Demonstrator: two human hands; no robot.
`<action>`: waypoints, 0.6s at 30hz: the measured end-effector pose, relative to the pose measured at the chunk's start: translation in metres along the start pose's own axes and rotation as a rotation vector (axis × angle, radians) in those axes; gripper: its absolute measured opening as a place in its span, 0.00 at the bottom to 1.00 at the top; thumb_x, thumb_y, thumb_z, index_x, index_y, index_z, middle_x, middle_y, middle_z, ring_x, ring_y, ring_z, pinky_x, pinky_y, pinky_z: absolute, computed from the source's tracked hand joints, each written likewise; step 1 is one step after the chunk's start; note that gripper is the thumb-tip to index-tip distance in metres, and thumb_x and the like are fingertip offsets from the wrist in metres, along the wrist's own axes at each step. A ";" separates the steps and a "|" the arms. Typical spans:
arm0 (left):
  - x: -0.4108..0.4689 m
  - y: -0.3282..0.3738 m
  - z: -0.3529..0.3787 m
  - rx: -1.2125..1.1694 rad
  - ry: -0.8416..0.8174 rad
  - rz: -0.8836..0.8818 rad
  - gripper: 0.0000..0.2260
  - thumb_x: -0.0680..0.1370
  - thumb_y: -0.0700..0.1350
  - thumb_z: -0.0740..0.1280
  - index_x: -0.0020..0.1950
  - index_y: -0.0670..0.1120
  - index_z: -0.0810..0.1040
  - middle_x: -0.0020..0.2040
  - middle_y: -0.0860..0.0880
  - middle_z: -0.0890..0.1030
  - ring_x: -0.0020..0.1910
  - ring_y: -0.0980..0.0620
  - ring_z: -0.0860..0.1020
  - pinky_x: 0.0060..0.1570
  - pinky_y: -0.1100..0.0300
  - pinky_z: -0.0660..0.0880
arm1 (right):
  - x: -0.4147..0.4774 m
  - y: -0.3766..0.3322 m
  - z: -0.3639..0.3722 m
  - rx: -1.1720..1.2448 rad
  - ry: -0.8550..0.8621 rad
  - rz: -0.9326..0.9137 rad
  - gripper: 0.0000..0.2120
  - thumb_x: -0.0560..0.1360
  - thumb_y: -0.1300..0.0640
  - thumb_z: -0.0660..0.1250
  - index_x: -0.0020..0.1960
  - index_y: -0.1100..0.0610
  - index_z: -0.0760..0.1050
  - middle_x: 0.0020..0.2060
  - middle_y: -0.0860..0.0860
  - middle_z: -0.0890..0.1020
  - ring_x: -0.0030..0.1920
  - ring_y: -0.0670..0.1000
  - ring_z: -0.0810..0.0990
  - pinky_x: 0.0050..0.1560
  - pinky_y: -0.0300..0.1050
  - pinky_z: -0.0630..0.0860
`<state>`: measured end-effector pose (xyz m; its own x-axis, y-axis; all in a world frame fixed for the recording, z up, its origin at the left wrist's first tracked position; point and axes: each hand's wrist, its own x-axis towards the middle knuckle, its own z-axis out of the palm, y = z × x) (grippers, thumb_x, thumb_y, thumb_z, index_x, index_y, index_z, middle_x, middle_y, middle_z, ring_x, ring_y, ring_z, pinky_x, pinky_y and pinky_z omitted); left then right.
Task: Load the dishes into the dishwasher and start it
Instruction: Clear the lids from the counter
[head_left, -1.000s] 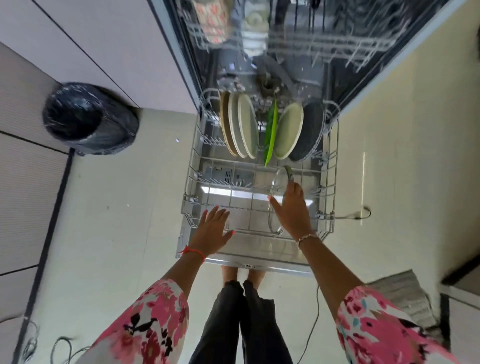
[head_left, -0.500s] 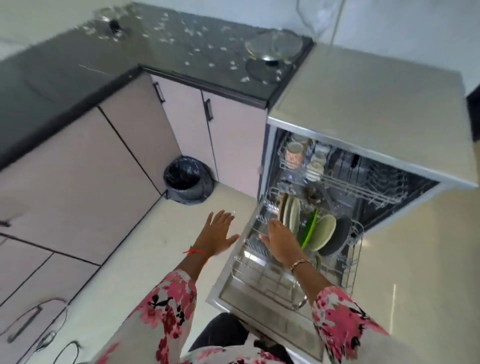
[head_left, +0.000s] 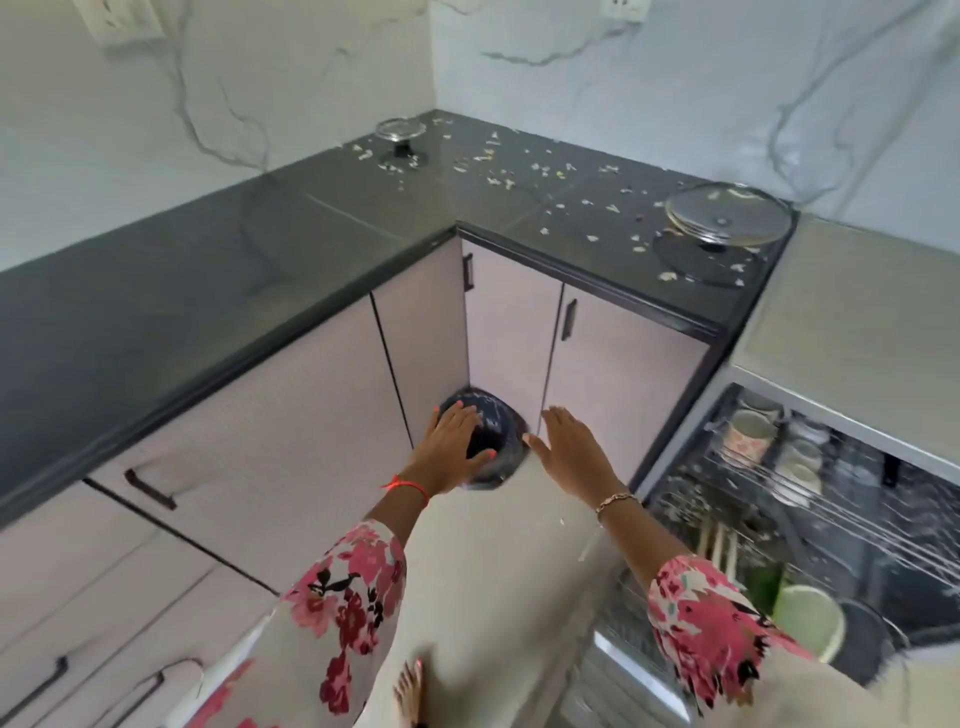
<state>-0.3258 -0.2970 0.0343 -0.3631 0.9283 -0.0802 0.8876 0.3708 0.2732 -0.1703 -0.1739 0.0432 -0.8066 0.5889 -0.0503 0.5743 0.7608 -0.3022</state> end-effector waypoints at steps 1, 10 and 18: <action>0.010 -0.020 -0.009 0.005 0.005 0.002 0.29 0.78 0.59 0.56 0.74 0.44 0.57 0.75 0.48 0.58 0.75 0.50 0.50 0.72 0.52 0.40 | 0.020 -0.011 0.000 0.006 0.011 0.010 0.24 0.81 0.48 0.53 0.68 0.64 0.63 0.67 0.58 0.69 0.69 0.56 0.65 0.67 0.46 0.62; 0.098 -0.159 -0.082 -0.049 0.096 -0.029 0.28 0.79 0.56 0.58 0.74 0.44 0.58 0.75 0.46 0.58 0.75 0.48 0.51 0.72 0.49 0.43 | 0.166 -0.082 -0.015 0.082 0.059 0.061 0.24 0.80 0.48 0.54 0.69 0.65 0.64 0.67 0.59 0.70 0.68 0.57 0.67 0.68 0.50 0.64; 0.202 -0.233 -0.103 -0.017 0.129 -0.022 0.29 0.78 0.59 0.57 0.74 0.45 0.58 0.75 0.48 0.59 0.76 0.50 0.50 0.74 0.49 0.44 | 0.297 -0.082 -0.024 0.048 0.096 0.058 0.23 0.80 0.49 0.55 0.68 0.65 0.64 0.65 0.59 0.71 0.65 0.56 0.69 0.66 0.47 0.65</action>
<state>-0.6353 -0.1985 0.0534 -0.4169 0.9082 0.0375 0.8745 0.3895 0.2889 -0.4542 -0.0549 0.0762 -0.7539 0.6566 0.0217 0.6102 0.7122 -0.3471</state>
